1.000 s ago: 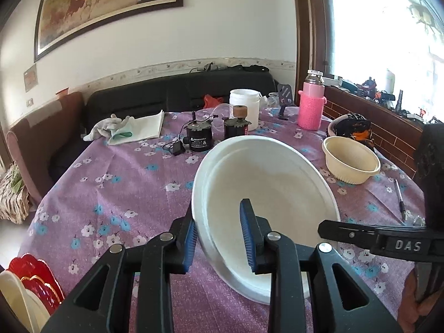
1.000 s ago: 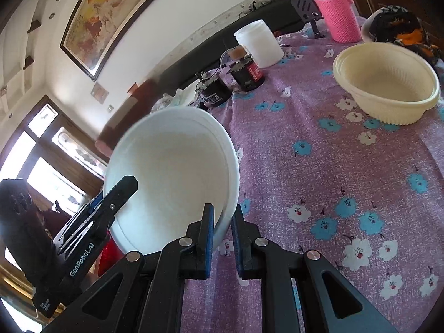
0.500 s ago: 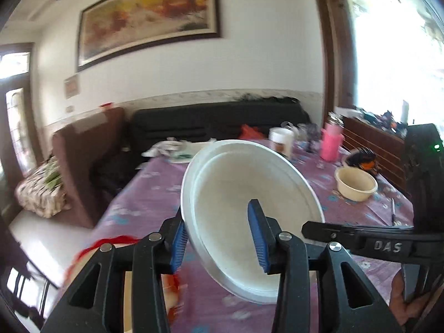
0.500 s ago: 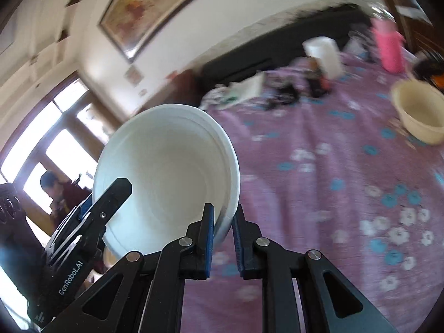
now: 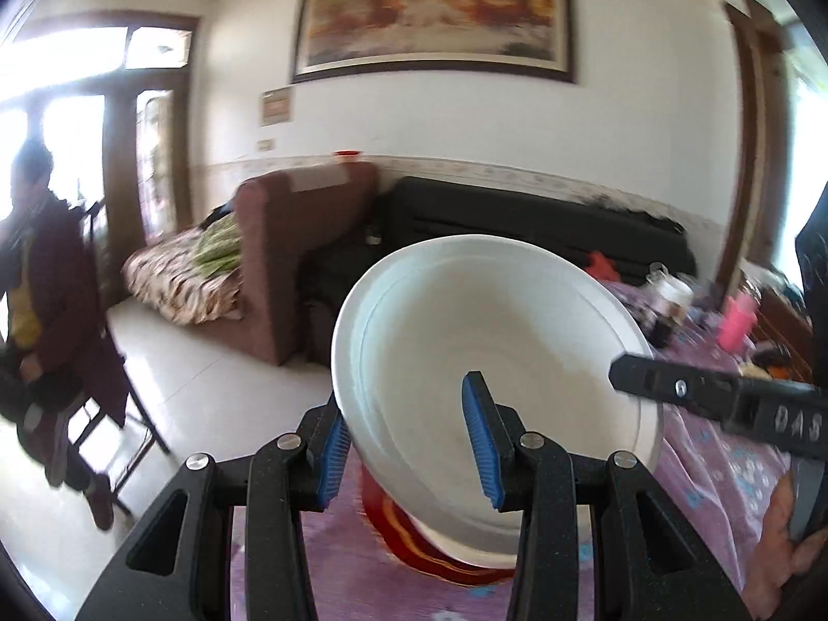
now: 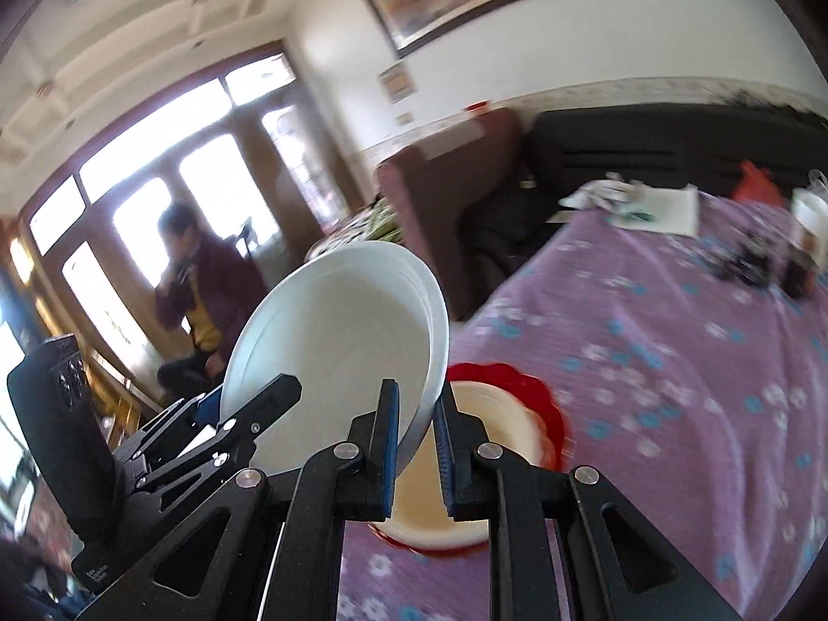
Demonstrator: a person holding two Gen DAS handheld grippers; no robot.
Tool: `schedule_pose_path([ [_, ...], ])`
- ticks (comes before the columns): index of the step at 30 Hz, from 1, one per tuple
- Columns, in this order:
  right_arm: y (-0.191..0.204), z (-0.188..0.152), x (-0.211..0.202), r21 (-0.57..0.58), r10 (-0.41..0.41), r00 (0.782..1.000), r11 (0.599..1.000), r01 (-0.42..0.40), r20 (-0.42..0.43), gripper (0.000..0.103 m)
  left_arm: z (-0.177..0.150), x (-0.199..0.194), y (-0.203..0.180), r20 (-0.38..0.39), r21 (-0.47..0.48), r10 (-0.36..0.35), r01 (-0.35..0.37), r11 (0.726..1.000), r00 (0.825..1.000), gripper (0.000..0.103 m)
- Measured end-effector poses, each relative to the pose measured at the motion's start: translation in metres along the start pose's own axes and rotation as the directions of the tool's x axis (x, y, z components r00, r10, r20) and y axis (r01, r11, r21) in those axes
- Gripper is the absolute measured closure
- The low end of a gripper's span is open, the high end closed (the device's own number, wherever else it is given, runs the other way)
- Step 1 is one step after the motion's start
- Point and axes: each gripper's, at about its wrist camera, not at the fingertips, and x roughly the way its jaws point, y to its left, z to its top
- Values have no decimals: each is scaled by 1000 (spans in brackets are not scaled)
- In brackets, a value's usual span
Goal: Organize plates and bowls
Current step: 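Carry the white bowl with both tools over the red plate stack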
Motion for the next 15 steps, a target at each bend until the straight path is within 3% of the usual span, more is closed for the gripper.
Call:
schedule_pose_path([
  [4,12,1,25,-42,17,999,999,-18,-35,87,3,9,17,-24,-39,-5,4,999,1000,64],
  [9,-5,-10,39,11,29,996,1000,-28,-87,87,-2,19,14,-69,-26,-41,39,999,997,64],
  [12,-16,-16,38,45,29,993,999,-24,-115,87,-6,32,12,-140,-28,-101,98,995,985,64],
  [15,-29,-21,36,85,23,990,996,-11,-142,87,-12,38,4,-166,-18,-115,114,993,979,64],
])
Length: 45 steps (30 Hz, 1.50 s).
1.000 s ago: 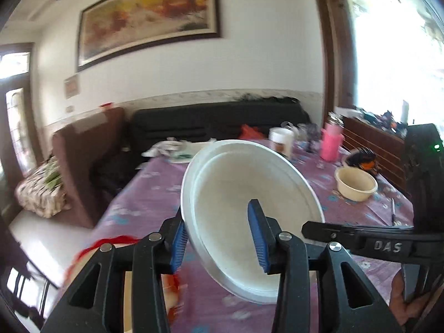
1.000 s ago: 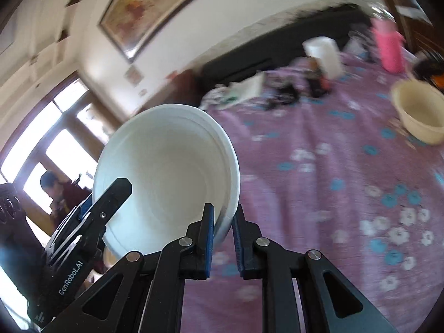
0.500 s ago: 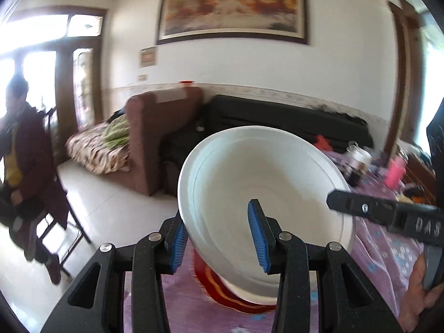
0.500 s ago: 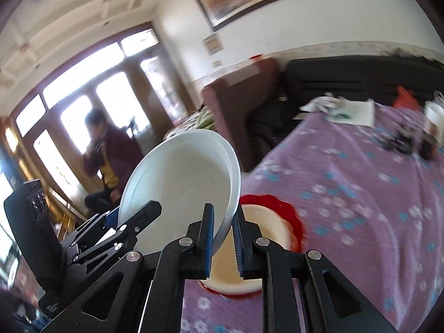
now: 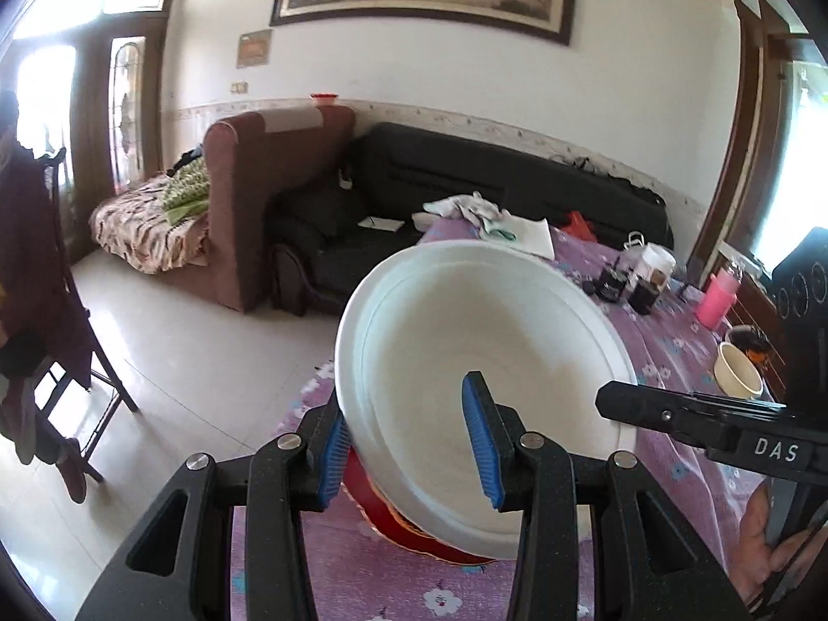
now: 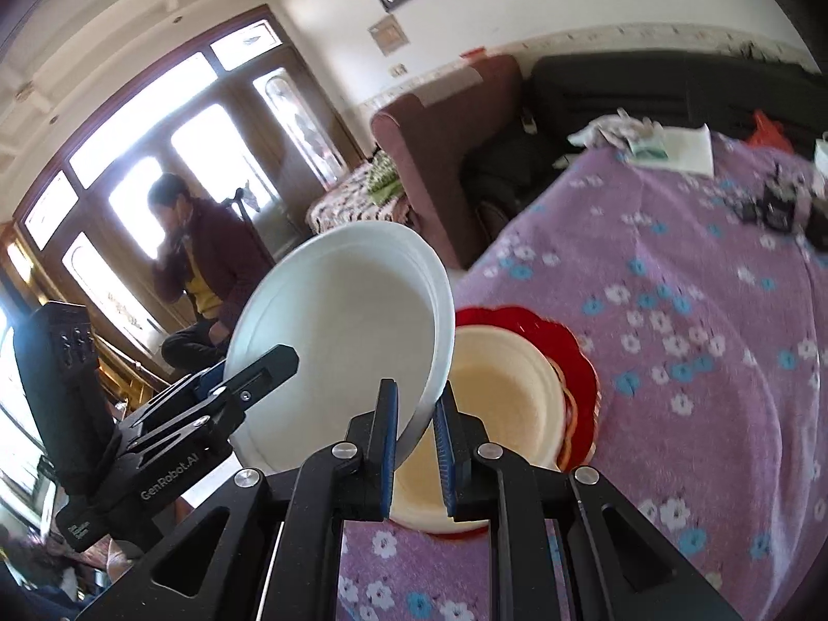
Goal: Organize plates and bowls
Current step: 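Carry the white bowl with both tools over the red plate stack, then lower the white bowl onto the plate stack and open both tools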
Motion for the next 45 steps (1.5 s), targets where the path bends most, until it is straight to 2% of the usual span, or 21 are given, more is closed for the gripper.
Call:
schedule_pose_path([
  [7,-21,-6,-2,53,-24,998,998,27,-51,86,-9,20,-12,-60,10,-13,13,1000,998,64],
  [14,-29,-19,0,88,-38,996,995,45,-81,86,-24,48,-7,-156,-25,-49,45,999,987,64],
  [18,-32,-24,-1,99,-41,996,994,49,-81,85,-26,48,-11,-145,-20,-45,42,999,988,64],
  [20,-34,-25,0,93,-44,996,994,52,-83,83,-25,48,-11,-142,-23,-39,36,999,989,64],
  [21,-35,-25,1,93,-33,996,995,40,-82,77,-24,49,-12,-142,-23,-38,35,999,989,64],
  [22,-35,-26,1,93,-20,996,995,28,-82,63,-24,49,-13,-143,-23,-34,31,999,989,63],
  [24,-35,-28,1,81,-19,997,996,25,-76,48,-24,48,-11,-136,-25,-24,21,999,990,61],
  [27,-37,-30,-10,70,-14,999,997,16,-38,47,-22,41,-8,-105,-28,-4,1,1000,994,55],
  [30,-48,-29,-32,97,0,1000,995,-3,31,47,-21,25,-3,-29,-47,-25,24,999,999,48],
  [35,-99,-26,-51,187,-126,989,976,109,79,38,-13,5,-3,96,-73,-90,97,993,991,35],
  [38,-136,-20,-37,223,-191,980,959,174,59,38,-3,4,-18,138,-60,-130,139,988,982,34],
  [40,-159,-17,-23,233,-254,964,945,230,75,38,5,5,-32,147,-34,-162,169,985,976,34],
  [43,-196,-25,-3,323,-226,969,928,184,98,38,17,9,-52,139,15,-208,208,978,968,34],
  [45,-212,-34,9,384,-146,985,918,101,88,37,22,10,-60,132,35,-219,216,976,967,34],
])
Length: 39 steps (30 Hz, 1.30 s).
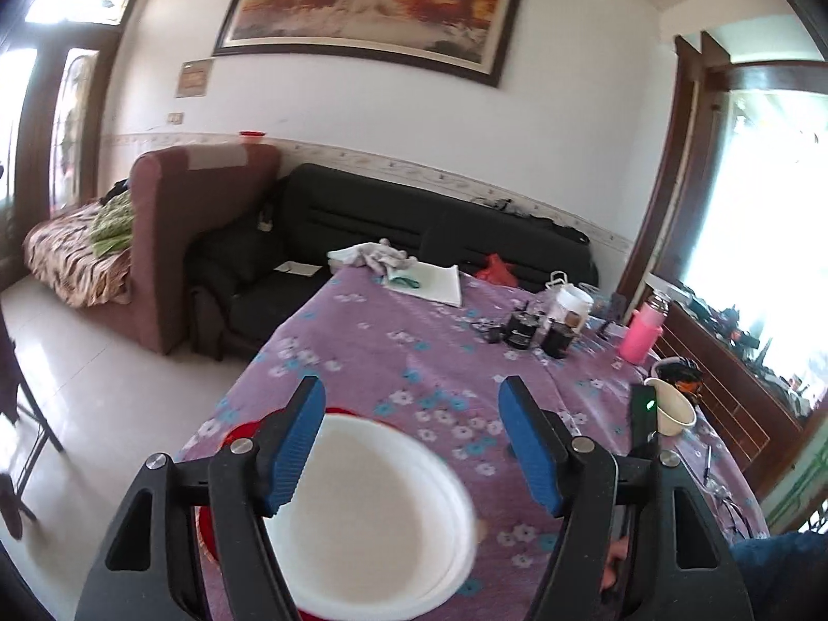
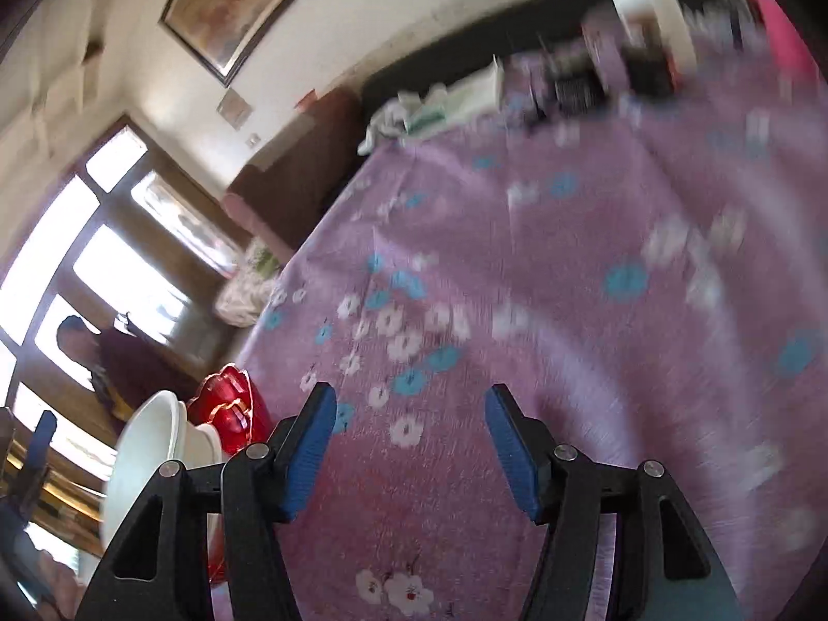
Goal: Organize plates and bowls
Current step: 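Lower the white bowl onto the plate stack and open both tools, then move the right tool to the beige ribbed bowl and grasp its rim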
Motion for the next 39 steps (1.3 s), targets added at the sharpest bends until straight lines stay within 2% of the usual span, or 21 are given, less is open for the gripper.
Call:
schedule_pose_path([
  [2,-1,-5,1,-23,65,998,998,-65,-8,37,5,7,-9,-20,16,4,-3,1000,1000,34],
  [4,0,-2,-11,-55,81,996,995,-79,42,37,7,16,-15,-49,18,7,-6,1000,999,34],
  [7,2,-1,-23,-118,16,991,993,0,136,37,12,35,-29,-106,7,38,-37,999,994,34],
  [9,-4,0,-22,-86,39,991,996,-28,128,37,10,41,-35,-131,0,56,-56,998,990,34],
  [12,0,-4,-28,-120,56,988,992,-39,141,37,5,42,-47,-131,-27,72,-77,997,989,34],
  [13,4,-6,-31,-141,60,987,989,-39,148,37,0,42,-55,-137,-9,86,-88,996,987,34],
  [15,6,-9,-32,-165,71,987,985,-47,142,37,-11,40,-66,-128,-3,136,-137,991,982,34],
  [17,3,-10,-30,-150,77,990,987,-60,117,37,-26,39,-78,-166,-24,72,-77,997,983,34],
  [18,0,-11,-31,-138,78,991,988,-63,108,37,-37,38,-84,-192,-9,81,-84,996,978,34],
  [19,-1,-11,-29,-130,71,992,990,-58,104,37,-52,33,-90,-220,16,119,-118,993,968,34],
  [20,-1,-12,-29,-129,54,993,991,-40,108,37,-59,31,-94,-240,29,120,-116,993,963,34],
  [21,1,-13,-30,-135,47,992,990,-31,115,37,-71,30,-99,-305,60,134,-121,991,943,34],
  [22,3,-13,-30,-150,45,992,988,-27,121,37,-77,27,-101,-329,72,148,-132,989,932,34],
  [24,4,-14,-29,-163,35,992,986,-14,123,37,-86,14,-105,-347,72,136,-118,990,928,34],
  [26,3,-13,-28,-158,29,993,987,-11,118,37,-90,-1,-112,-343,93,138,-112,989,929,34],
  [32,-8,-10,-27,-110,-13,993,994,26,119,37,-97,-47,-139,-281,163,145,-102,981,949,34],
  [39,-8,-11,-29,-124,-37,991,991,53,127,37,-89,-78,-157,-204,190,180,-142,971,962,32],
])
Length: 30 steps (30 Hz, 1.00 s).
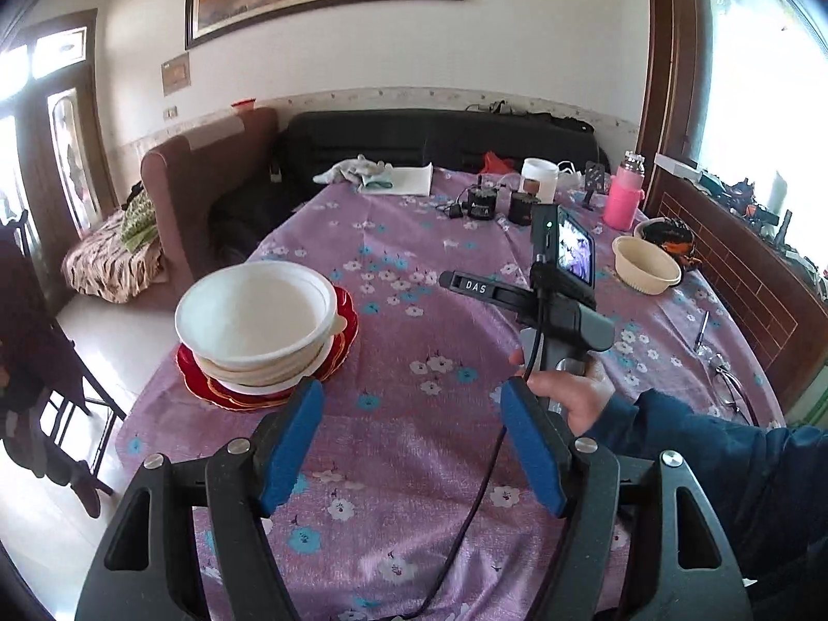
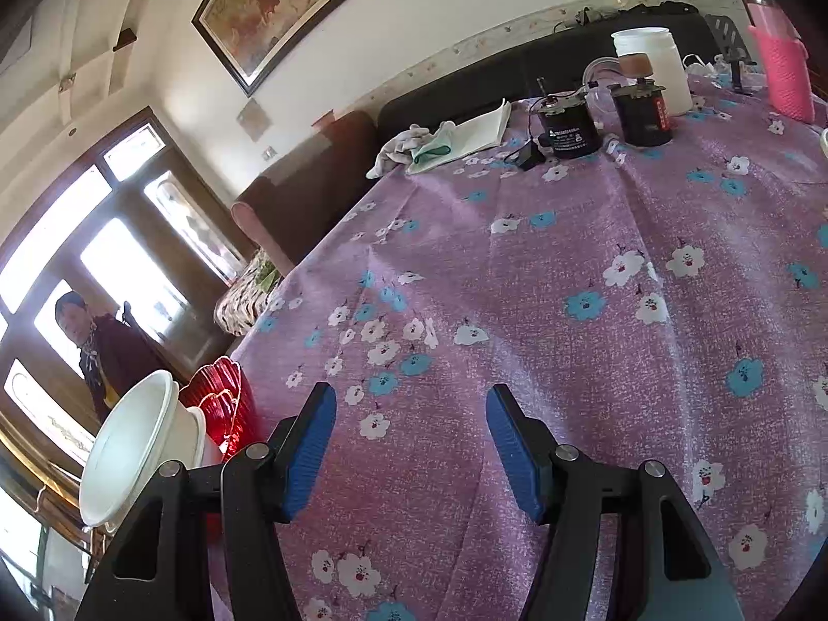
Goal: Organize plates and bowls
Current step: 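Move the right tool to the beige ribbed bowl and grasp its rim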
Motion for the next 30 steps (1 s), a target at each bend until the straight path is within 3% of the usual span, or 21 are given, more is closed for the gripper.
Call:
schedule_pose_path([
  [10,-6,1,-3,24,14,1000,1000,-14,-4,37,1,-2,-18,5,43,3,-4,999,1000,32],
  [15,-8,3,-4,54,15,1000,998,-15,-6,37,-3,17,-20,-8,1,-100,100,995,995,29],
  [20,1,17,-22,41,-35,999,999,34,34,37,-4,55,-50,-62,43,-270,273,961,961,29],
  [22,5,25,-37,51,-29,998,998,26,60,37,-1,66,-63,-75,82,-305,311,947,949,28],
  [24,5,37,-61,76,-8,995,997,1,98,37,10,69,-66,-44,78,-374,376,923,926,18],
  [26,-11,53,-92,131,-14,989,991,-6,149,37,24,73,-71,-48,103,-380,383,918,924,18],
  [28,-42,66,-132,218,-58,977,976,12,205,38,42,76,-71,-22,107,-429,428,897,903,18],
  [30,-70,77,-164,256,-121,971,964,65,208,38,57,82,-71,-13,101,-460,459,883,888,18],
])
